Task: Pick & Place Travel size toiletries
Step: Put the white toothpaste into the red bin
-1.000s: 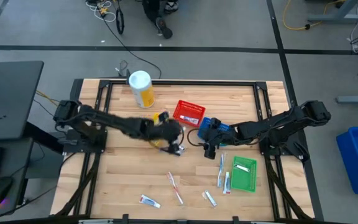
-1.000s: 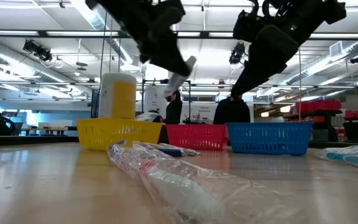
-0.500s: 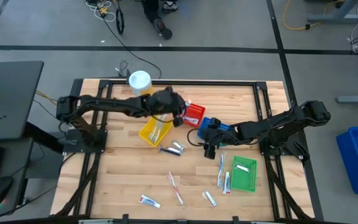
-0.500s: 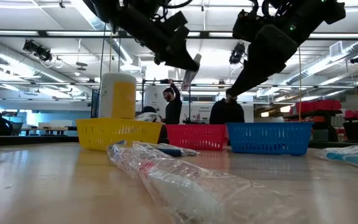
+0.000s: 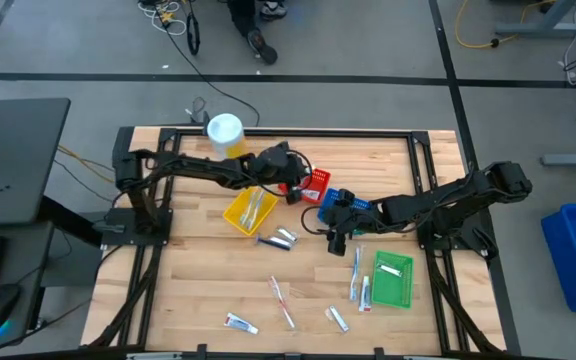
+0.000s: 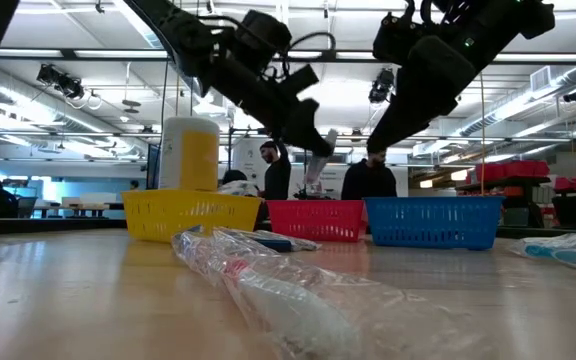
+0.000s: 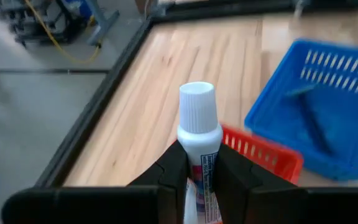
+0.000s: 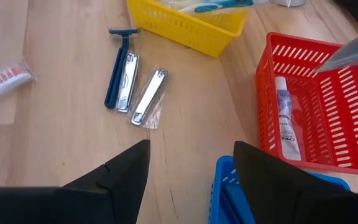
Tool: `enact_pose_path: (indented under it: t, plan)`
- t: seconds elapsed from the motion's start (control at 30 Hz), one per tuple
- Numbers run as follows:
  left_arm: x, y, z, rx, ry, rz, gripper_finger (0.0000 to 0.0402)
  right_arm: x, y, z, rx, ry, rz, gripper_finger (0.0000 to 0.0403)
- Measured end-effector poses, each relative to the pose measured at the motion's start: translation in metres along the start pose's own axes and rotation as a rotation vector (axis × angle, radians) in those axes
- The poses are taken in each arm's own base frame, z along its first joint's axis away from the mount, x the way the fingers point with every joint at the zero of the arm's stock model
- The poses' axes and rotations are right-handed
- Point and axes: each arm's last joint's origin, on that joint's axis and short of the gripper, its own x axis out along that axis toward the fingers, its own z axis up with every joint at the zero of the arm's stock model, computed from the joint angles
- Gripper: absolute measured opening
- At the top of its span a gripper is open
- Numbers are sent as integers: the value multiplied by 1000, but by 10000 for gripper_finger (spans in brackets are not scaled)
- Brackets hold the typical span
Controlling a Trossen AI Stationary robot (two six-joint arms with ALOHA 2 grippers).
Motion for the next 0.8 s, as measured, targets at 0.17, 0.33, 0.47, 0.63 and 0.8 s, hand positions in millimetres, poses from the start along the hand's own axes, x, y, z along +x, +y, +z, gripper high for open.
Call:
enact_pose_path:
  t: [0.17,0.33,0.47,0.63,0.8]
  plan:
    - [15,-5,-17,10,61,-7,67,0,0,0,-7,-2,0,231]
    - [21,-5,-27,46,119,34,67,0,0,0,-9,-3,1,226]
    - [22,-2,-33,49,167,48,67,0,0,0,-9,-2,0,224]
    - [22,1,-36,5,193,44,75,0,0,0,-9,-4,1,229]
    - [22,1,-36,-10,196,39,122,0,0,1,-7,-9,2,237]
